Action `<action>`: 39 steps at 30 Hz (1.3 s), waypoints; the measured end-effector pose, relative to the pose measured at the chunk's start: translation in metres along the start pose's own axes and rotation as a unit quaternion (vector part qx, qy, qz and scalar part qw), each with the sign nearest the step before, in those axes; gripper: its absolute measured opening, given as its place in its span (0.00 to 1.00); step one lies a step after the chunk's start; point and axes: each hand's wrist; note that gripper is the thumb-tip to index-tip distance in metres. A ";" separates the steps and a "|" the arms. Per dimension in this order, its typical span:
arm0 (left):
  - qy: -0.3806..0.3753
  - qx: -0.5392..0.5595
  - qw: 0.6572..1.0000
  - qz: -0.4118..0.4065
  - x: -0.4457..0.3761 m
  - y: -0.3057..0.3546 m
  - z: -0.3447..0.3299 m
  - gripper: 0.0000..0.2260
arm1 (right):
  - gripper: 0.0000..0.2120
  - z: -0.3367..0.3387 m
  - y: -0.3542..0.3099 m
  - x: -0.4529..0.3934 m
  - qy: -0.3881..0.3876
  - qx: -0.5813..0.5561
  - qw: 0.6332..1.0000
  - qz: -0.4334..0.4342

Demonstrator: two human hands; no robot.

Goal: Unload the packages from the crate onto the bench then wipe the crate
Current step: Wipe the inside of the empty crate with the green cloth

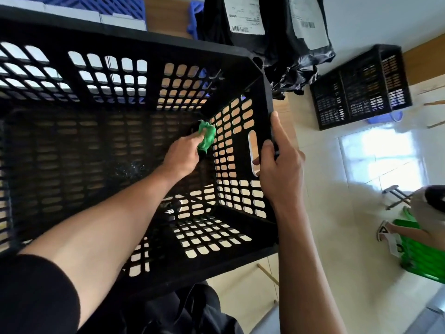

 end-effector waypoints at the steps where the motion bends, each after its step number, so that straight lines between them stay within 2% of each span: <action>1: 0.019 0.041 0.998 0.033 0.002 0.002 -0.002 0.24 | 0.26 0.000 0.001 0.000 -0.001 0.002 1.000 -0.002; 3: 0.066 0.145 0.983 0.094 -0.007 0.017 -0.005 0.24 | 0.26 -0.001 0.003 0.000 -0.001 0.004 1.000 -0.003; 6: 0.070 0.294 0.935 0.187 -0.033 0.046 -0.001 0.24 | 0.27 -0.001 0.003 0.000 -0.002 -0.003 1.000 -0.010; 8: 0.056 0.331 0.916 0.221 -0.043 0.053 0.000 0.25 | 0.26 0.000 0.003 0.000 -0.004 -0.003 1.000 -0.009; 10: 0.047 0.326 0.917 0.226 -0.042 0.053 -0.001 0.25 | 0.26 0.001 0.004 -0.001 -0.003 -0.003 1.000 -0.004; 16: 0.074 0.359 0.914 0.173 -0.015 0.068 0.014 0.18 | 0.27 0.000 0.004 -0.003 0.001 -0.018 1.000 -0.001; 19: 0.092 0.371 0.917 0.115 -0.001 0.082 0.030 0.15 | 0.27 0.000 0.004 -0.003 -0.001 -0.015 1.000 -0.007; 23: 0.135 0.412 0.900 0.042 0.020 0.107 0.051 0.15 | 0.26 0.001 0.003 -0.003 0.000 -0.016 1.000 0.000; 29: 0.097 0.319 0.941 -0.066 0.021 0.126 0.044 0.26 | 0.27 0.001 0.004 -0.003 -0.003 -0.017 1.000 -0.007; 34: 0.156 0.276 0.944 -0.096 0.020 0.111 0.029 0.25 | 0.28 0.001 0.004 -0.004 -0.005 -0.002 1.000 0.012; 39: 0.154 0.231 0.955 -0.107 0.023 0.094 0.020 0.23 | 0.28 0.000 0.005 -0.003 0.002 -0.001 1.000 0.011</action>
Point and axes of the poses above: each hand's wrist, its own x-axis away from the middle knuckle, its own z-axis out of the back of the hand, y = z × x, and after that the axes turned 4 degrees about -x, right-handed
